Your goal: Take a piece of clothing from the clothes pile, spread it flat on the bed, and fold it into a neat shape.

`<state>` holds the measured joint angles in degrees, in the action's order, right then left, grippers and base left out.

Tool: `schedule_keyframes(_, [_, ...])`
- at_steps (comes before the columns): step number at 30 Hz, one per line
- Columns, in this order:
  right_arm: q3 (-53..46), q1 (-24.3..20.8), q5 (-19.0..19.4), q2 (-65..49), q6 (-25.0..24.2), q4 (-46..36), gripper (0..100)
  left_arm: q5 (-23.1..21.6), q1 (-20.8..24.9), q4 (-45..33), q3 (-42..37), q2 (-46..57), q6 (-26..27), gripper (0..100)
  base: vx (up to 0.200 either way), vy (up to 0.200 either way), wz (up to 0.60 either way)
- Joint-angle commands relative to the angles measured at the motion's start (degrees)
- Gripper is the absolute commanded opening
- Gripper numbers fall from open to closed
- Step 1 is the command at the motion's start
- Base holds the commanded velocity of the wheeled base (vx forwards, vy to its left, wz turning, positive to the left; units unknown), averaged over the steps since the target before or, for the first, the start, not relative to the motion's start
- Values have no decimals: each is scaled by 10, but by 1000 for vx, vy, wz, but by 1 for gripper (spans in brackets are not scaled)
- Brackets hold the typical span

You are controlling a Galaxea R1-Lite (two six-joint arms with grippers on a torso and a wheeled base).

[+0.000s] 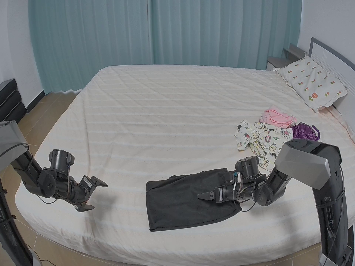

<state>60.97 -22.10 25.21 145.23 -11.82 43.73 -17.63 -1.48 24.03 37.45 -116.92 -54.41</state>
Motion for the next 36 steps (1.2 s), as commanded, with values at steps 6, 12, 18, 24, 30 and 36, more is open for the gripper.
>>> schedule_keyframes(6, [24, -22, -3, 16, -12, 0, 0, 0, 0, 0, 0, -1, 0, 100, 0, 0, 0])
schedule_keyframes(12, [16, -22, -7, 16, -14, 7, 0, 0, 0, 0, 0, -1, 0, 100, 0, 0, 0])
schedule_keyframes(18, [-16, -17, -5, -21, -55, 7, 0, 0, 0, 1, -1, -1, 0, 100, 0, 0, 0])
schedule_keyframes(24, [-67, 0, -5, -64, -72, 0, 0, 0, 1, 4, -5, 0, -1, 100, 0, 0, 0])
schedule_keyframes(30, [-136, 22, -2, -104, -106, 6, 0, 13, 9, 15, -10, -4, -2, 100, 0, -67, 0])
schedule_keyframes(36, [-162, 43, 0, -115, -113, 7, 0, 17, 9, 16, -10, -7, -2, 100, 0, -200, 0])
